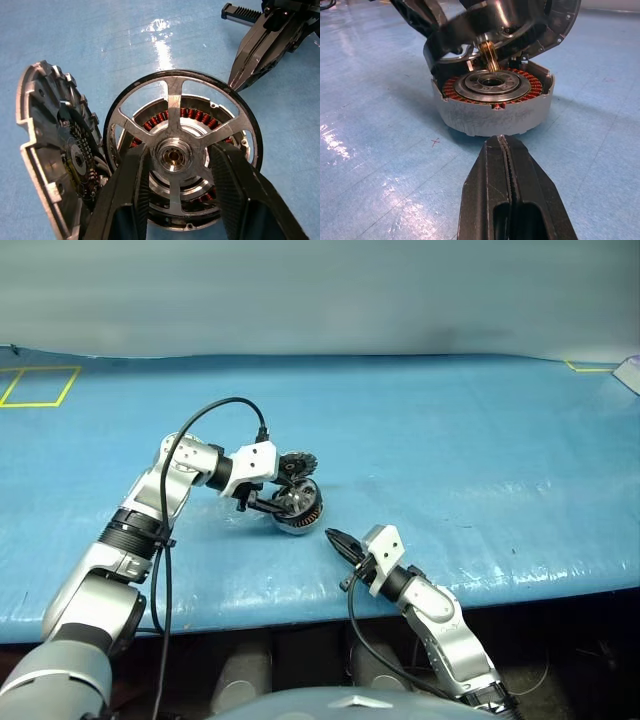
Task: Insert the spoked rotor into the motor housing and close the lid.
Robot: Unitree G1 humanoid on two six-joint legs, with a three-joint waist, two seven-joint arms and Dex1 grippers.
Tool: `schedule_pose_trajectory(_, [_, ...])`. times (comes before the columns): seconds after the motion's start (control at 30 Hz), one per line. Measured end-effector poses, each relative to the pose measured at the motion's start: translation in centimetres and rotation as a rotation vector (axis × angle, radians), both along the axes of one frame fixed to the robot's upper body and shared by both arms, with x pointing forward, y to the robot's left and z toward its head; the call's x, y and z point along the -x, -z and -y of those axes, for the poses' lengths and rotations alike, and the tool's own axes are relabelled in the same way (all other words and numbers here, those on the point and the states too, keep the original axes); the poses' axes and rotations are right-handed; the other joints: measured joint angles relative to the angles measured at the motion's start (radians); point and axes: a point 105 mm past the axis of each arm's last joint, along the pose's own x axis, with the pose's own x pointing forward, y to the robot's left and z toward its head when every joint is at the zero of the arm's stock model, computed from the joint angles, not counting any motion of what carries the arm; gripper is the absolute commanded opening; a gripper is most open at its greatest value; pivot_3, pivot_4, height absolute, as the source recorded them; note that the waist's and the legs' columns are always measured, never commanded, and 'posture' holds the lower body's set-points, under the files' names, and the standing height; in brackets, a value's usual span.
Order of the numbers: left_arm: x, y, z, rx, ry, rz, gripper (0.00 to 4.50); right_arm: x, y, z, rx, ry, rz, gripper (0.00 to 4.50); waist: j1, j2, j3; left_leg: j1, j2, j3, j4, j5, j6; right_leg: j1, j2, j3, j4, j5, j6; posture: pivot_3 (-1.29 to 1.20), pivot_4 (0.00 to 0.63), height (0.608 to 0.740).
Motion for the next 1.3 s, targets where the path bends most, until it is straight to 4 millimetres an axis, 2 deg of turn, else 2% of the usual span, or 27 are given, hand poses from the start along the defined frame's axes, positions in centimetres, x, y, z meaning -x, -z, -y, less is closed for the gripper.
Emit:
schedule_pose_trajectory(0.03, [-0.1, 0.2, 0.0, -0.008, -0.008, 0.005, 3.59, 0.0, 0.0, 0.0, 0.000, 0.000, 0.000, 0.00, 0.000, 0.000, 0.000, 0.000, 0.000, 0.000, 0.000, 0.000, 0.000, 0.000, 0.000, 0.000, 0.000, 0.000, 0.000, 0.00, 0.150, 0.740])
schedule_pose_trajectory(0.5, [-0.3, 0.2, 0.1, 0.019, -0.022, 0.000, 3.59, 0.0, 0.0, 0.0, 0.000, 0.001, 0.000, 0.00, 0.000, 0.000, 0.000, 0.000, 0.000, 0.000, 0.000, 0.000, 0.000, 0.000, 0.000, 0.000, 0.000, 0.000, 0.000, 0.00, 0.150, 0.740])
schedule_pose_trajectory(0.77, [0.0, -1.7, -0.5, 0.109, -0.044, -0.044, 3.59, 0.0, 0.0, 0.0, 0.001, 0.001, 0.002, 0.00, 0.000, 0.000, 0.000, -0.001, 0.000, 0.000, 0.000, 0.000, 0.000, 0.000, 0.000, 0.000, 0.000, 0.000, 0.000, 0.00, 0.150, 0.740])
schedule_pose_trajectory(1.13, [1.6, -2.0, -1.7, 0.141, -0.083, -0.062, 3.59, -0.3, -0.2, 0.2, 0.015, -0.002, 0.013, 0.00, -0.001, 0.000, 0.000, 0.000, 0.000, 0.000, 0.000, 0.000, 0.000, 0.000, 0.000, 0.000, 0.000, 0.000, 0.000, 0.00, 0.150, 0.740])
schedule_pose_trajectory(1.3, [2.5, -1.1, -2.0, 0.156, -0.100, -0.090, 3.59, -0.6, -0.5, 0.4, 0.025, -0.002, 0.027, 0.00, -0.001, 0.000, 0.000, 0.000, 0.000, 0.000, 0.000, 0.000, 0.000, -0.001, 0.000, 0.000, 0.000, 0.000, 0.000, 0.00, 0.150, 0.740])
